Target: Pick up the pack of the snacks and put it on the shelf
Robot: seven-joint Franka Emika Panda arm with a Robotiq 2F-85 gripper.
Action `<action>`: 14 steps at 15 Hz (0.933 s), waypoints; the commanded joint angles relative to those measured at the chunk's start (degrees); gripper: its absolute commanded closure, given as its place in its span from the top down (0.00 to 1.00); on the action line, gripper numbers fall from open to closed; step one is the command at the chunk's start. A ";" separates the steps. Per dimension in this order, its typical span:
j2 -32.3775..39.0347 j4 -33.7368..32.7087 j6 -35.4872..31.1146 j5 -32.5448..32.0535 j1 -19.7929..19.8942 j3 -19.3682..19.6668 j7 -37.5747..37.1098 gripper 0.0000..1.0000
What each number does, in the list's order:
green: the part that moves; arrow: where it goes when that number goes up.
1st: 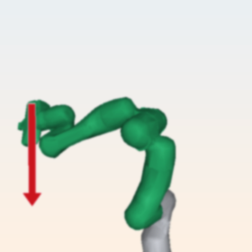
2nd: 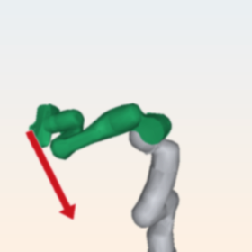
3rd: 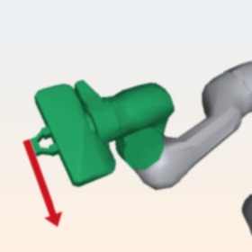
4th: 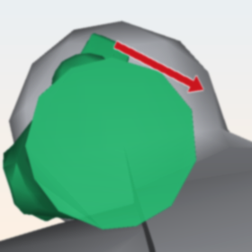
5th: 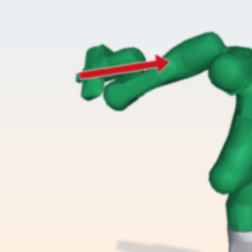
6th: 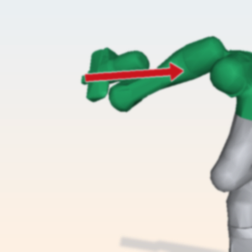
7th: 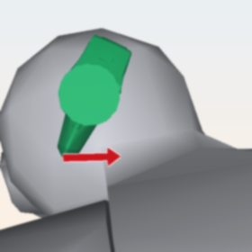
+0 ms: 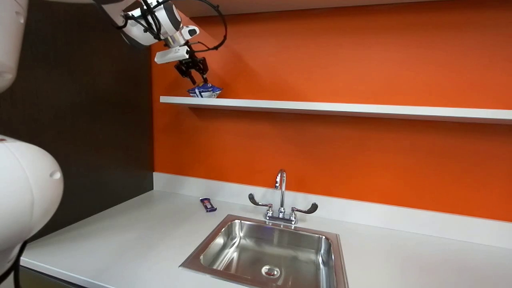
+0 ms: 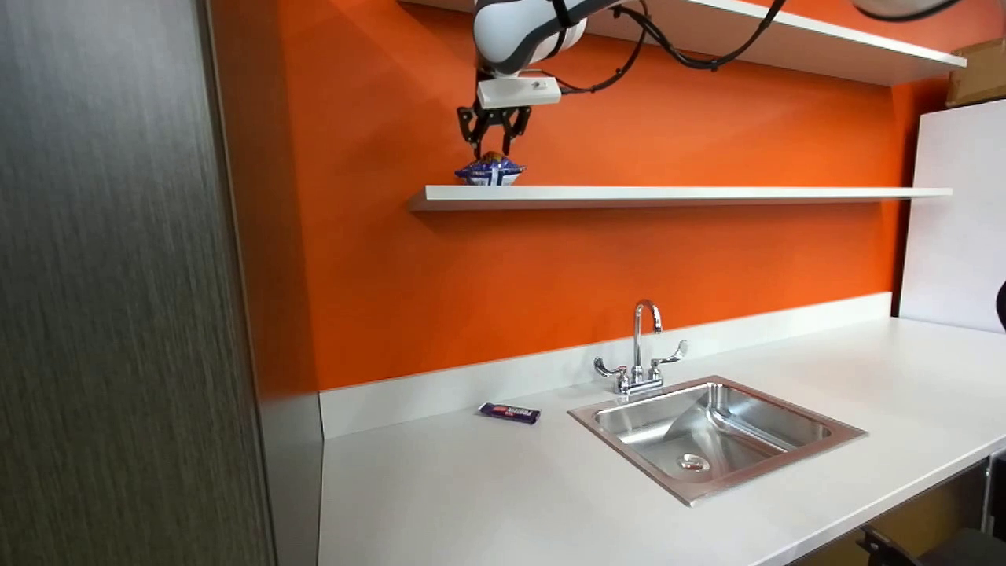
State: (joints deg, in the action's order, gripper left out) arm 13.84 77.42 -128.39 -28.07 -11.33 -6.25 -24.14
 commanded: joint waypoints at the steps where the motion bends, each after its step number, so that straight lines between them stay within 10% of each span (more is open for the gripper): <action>1: -3.14 0.35 5.41 -0.68 -0.89 -0.01 -0.66 0.95; 14: -26.61 25.34 29.15 8.65 -0.63 -1.66 8.73 1.00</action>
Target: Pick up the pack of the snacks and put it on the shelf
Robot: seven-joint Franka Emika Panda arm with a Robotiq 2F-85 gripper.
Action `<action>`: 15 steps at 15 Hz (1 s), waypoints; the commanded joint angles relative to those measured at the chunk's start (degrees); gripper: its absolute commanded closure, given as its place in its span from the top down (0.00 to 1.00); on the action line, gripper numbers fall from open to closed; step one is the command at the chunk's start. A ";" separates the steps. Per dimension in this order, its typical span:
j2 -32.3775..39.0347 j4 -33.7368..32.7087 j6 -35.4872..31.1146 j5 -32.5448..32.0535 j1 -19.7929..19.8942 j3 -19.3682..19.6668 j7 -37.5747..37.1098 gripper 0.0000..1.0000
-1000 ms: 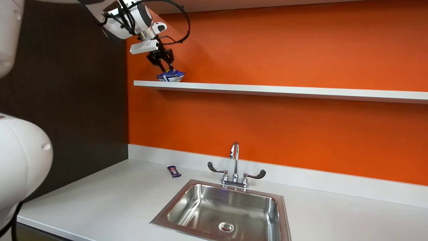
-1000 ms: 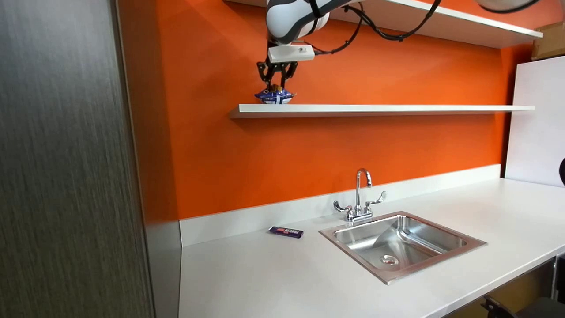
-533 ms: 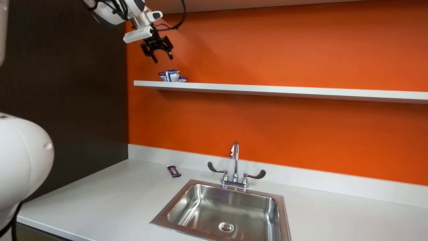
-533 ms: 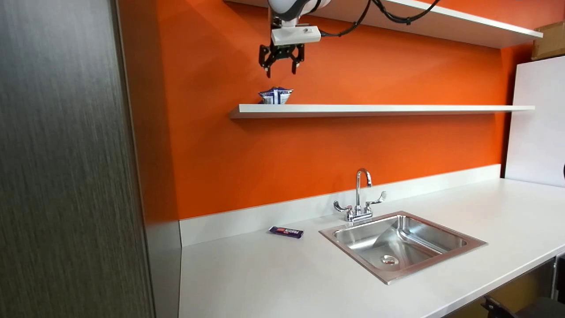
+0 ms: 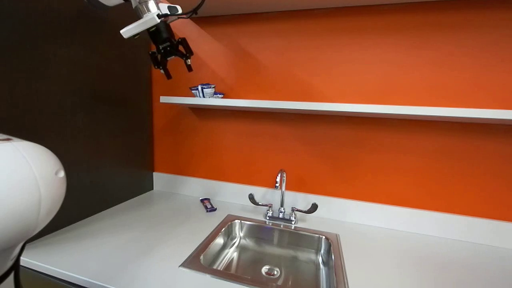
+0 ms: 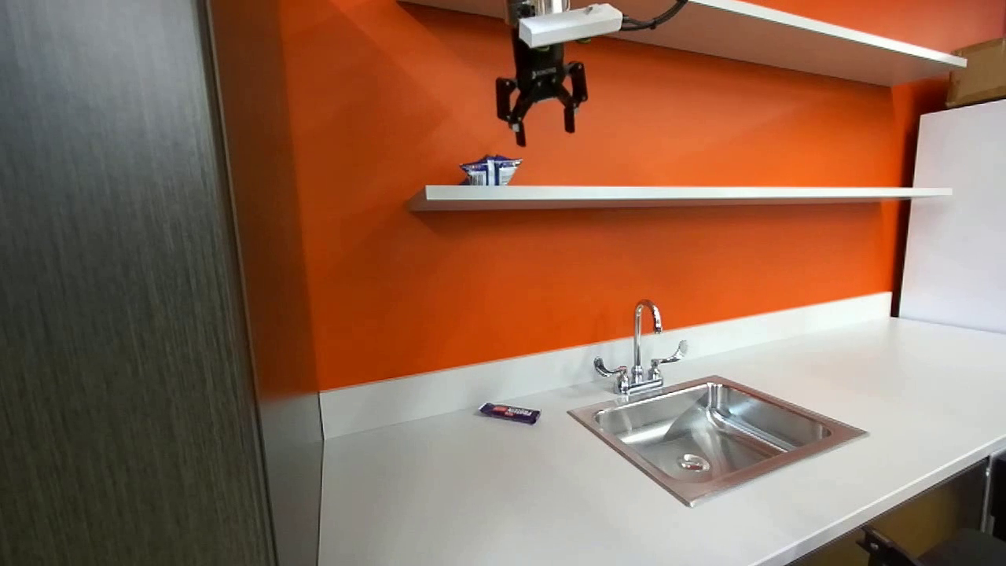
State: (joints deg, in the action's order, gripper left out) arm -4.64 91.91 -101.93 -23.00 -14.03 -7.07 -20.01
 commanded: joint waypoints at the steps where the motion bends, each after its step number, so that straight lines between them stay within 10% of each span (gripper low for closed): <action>1: -10.16 14.11 2.85 5.39 2.42 -0.47 6.65 1.00; 8: -21.80 39.02 -3.04 15.32 3.43 3.35 22.93 1.00; 15: -25.98 56.45 -19.20 15.16 7.94 6.71 21.62 1.00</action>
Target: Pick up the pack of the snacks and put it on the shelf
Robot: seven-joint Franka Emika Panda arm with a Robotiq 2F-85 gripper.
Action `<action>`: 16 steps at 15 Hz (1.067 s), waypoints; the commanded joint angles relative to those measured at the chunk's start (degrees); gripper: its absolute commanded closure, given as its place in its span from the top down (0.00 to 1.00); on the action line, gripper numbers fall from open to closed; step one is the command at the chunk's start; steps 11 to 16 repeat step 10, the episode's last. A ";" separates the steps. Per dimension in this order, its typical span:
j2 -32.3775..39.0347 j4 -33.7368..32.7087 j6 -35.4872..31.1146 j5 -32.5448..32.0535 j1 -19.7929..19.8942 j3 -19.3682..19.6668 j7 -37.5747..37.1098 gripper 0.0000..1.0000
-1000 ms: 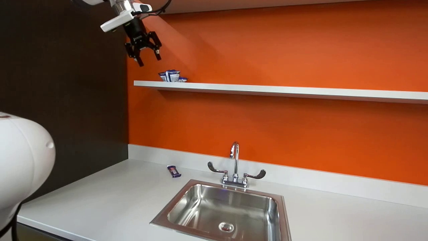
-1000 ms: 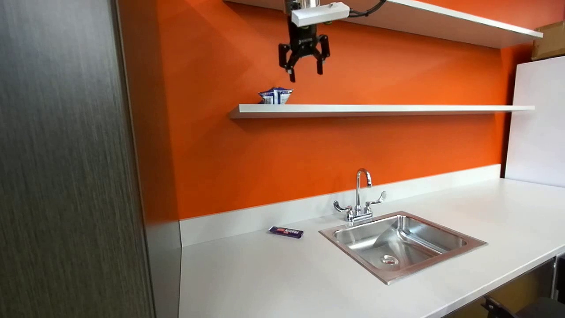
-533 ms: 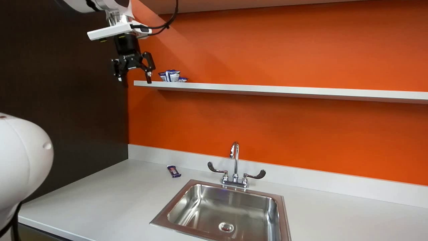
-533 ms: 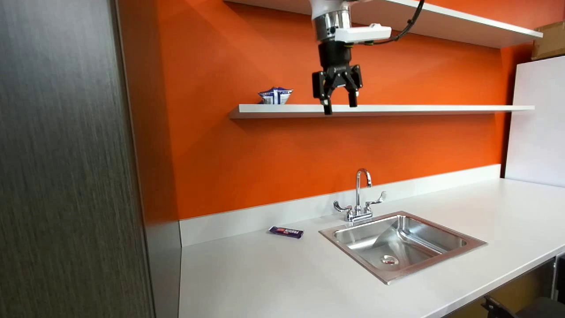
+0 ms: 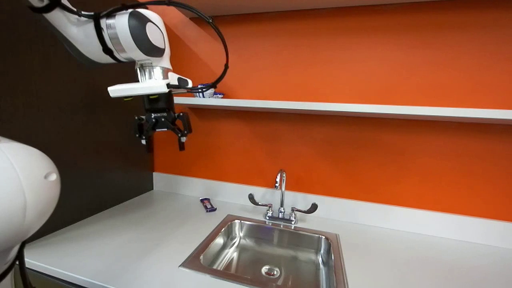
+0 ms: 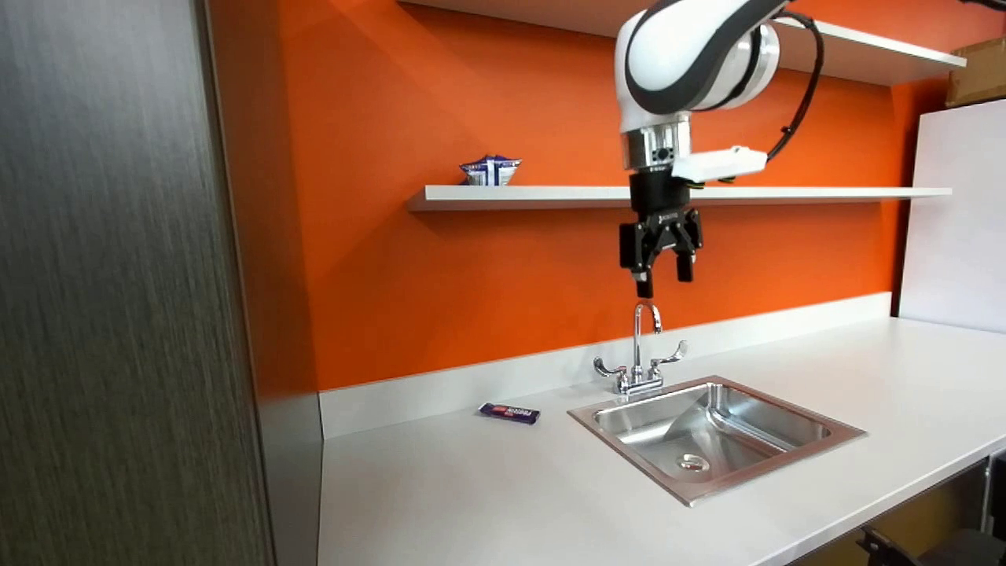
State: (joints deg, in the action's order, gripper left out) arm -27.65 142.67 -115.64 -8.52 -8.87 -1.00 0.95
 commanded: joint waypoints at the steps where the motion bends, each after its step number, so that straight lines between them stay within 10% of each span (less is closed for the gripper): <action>1: -2.87 6.89 -7.31 0.70 3.66 1.08 0.36 1.00; 16: -0.57 8.12 -10.01 0.47 7.81 1.82 0.25 1.00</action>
